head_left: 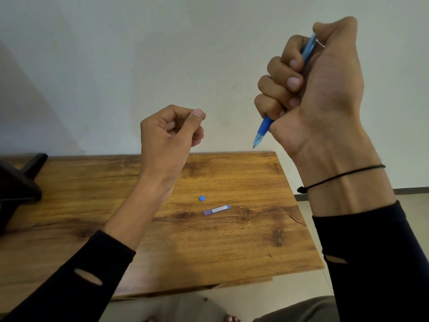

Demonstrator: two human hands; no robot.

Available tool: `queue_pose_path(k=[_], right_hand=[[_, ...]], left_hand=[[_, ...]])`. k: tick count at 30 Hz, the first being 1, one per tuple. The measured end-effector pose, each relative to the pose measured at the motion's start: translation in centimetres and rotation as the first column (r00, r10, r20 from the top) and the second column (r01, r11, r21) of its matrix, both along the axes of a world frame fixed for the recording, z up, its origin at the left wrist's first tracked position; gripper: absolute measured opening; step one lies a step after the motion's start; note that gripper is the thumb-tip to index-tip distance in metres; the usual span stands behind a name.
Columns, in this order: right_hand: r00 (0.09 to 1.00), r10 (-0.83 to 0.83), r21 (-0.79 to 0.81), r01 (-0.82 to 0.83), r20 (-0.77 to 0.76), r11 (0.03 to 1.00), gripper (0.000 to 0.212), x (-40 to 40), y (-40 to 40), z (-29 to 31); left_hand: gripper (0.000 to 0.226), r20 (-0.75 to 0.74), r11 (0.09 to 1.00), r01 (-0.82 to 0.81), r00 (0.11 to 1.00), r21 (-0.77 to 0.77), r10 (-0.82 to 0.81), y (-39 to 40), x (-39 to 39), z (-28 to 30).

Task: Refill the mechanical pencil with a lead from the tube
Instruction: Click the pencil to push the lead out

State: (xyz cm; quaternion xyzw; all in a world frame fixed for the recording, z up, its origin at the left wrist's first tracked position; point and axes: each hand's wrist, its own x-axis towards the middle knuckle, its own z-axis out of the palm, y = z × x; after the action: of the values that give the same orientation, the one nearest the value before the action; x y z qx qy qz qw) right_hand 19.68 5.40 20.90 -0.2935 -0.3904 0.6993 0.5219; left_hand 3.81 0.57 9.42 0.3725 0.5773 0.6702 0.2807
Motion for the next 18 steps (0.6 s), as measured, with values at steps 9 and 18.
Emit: queue_pose_path(k=[9,18], right_hand=[[1.000,-0.008,0.021,0.008,-0.001,1.000,0.052,0.03,0.01,-0.08],[1.000,-0.013,0.022,0.013,-0.004,1.000,0.053,0.19,-0.04,-0.05]], left_hand=[[0.017,0.018,1.000,-0.006,1.000,0.008,0.006,0.19,-0.02,-0.35],[0.018,0.018,1.000,0.006,1.000,0.010,-0.006,0.22,-0.01,-0.53]])
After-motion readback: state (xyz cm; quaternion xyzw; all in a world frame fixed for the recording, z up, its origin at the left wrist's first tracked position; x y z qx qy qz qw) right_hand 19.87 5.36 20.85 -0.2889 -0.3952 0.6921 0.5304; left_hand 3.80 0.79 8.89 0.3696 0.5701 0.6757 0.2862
